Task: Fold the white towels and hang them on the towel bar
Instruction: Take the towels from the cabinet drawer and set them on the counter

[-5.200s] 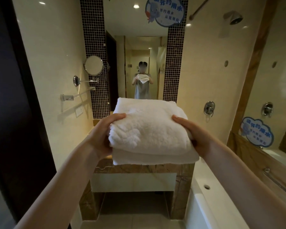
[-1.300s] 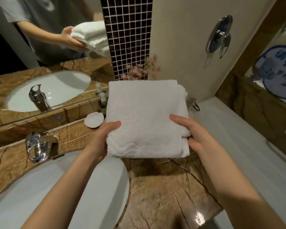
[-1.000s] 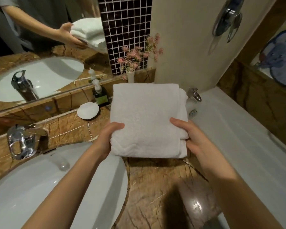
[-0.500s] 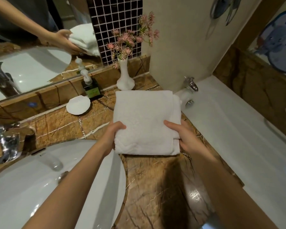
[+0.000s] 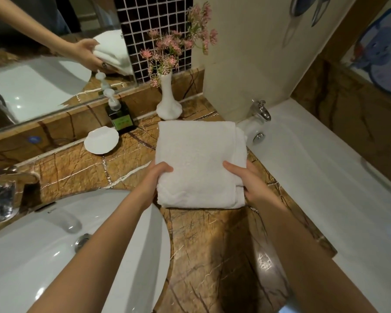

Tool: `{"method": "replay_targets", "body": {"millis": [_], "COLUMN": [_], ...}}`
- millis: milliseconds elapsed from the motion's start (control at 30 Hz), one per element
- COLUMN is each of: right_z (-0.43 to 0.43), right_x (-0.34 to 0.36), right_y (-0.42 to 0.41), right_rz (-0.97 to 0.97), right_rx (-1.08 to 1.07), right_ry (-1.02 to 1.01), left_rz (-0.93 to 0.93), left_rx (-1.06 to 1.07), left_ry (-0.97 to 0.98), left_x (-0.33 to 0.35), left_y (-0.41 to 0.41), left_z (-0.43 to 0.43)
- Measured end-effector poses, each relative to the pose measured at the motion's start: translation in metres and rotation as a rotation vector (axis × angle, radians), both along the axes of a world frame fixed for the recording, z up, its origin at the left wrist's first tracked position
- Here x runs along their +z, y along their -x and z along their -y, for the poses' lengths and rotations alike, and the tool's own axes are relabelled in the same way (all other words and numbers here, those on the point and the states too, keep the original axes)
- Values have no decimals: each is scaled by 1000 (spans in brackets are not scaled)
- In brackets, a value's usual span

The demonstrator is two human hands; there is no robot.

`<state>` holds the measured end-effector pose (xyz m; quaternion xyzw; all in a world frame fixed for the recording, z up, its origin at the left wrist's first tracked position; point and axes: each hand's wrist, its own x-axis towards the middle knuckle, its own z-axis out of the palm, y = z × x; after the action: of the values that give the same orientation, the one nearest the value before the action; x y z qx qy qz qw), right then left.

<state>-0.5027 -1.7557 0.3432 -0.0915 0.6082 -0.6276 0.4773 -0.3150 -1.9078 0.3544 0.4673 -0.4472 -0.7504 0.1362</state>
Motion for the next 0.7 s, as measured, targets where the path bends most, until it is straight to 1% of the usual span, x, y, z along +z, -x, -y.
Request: {"method": "replay_targets", "body": {"millis": [233, 367, 467, 600, 700], "right_z": [1, 0, 2, 6, 5], "right_x": [-6, -9, -14, -16, -20], "right_y": [2, 2, 3, 5, 6], "right_rz": [-81, -144, -203, -299, -363], "right_rx": [-29, -16, -64, -76, -55], "right_ry": [-44, -29, -82, -187, -215], "left_rz": [-4, -47, -63, -27, 48], "left_rx": [1, -17, -6, -14, -52], "left_ry": [17, 46, 75, 183, 326], "left_x": [-15, -21, -24, -24, -21], "left_y": [-2, -2, -3, -6, -7], "left_z": [4, 6, 5, 3, 3]}}
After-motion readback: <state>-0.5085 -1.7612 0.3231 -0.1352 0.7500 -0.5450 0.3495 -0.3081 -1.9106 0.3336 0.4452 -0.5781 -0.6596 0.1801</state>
